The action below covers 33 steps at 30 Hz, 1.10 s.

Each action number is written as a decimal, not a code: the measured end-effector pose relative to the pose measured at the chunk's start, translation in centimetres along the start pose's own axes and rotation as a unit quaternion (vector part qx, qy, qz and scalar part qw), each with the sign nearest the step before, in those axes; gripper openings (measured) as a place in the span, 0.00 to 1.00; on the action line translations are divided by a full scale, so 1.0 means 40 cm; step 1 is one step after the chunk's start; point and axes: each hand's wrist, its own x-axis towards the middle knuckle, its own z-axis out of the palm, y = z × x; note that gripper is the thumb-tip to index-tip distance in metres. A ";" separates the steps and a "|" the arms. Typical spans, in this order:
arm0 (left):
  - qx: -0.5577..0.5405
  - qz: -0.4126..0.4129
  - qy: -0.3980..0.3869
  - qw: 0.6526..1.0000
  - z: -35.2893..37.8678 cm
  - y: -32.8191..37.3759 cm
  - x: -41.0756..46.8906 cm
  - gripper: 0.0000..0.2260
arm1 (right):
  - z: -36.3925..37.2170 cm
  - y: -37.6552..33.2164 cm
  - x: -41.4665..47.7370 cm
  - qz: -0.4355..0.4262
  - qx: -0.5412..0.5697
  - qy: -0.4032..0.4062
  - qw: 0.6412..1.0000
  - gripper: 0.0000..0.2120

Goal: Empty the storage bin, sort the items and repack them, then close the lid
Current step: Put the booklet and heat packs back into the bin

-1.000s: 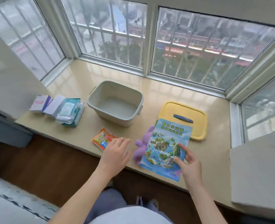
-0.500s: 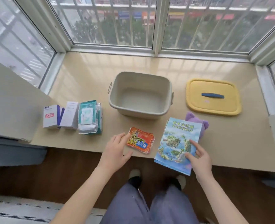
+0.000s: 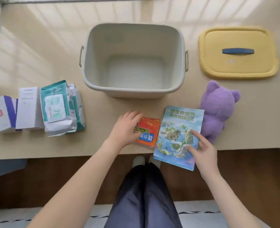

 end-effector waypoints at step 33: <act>-0.441 -0.303 0.010 0.845 -0.175 0.175 -0.232 0.23 | -0.121 -0.180 -0.144 -0.019 0.061 0.019 0.998 0.28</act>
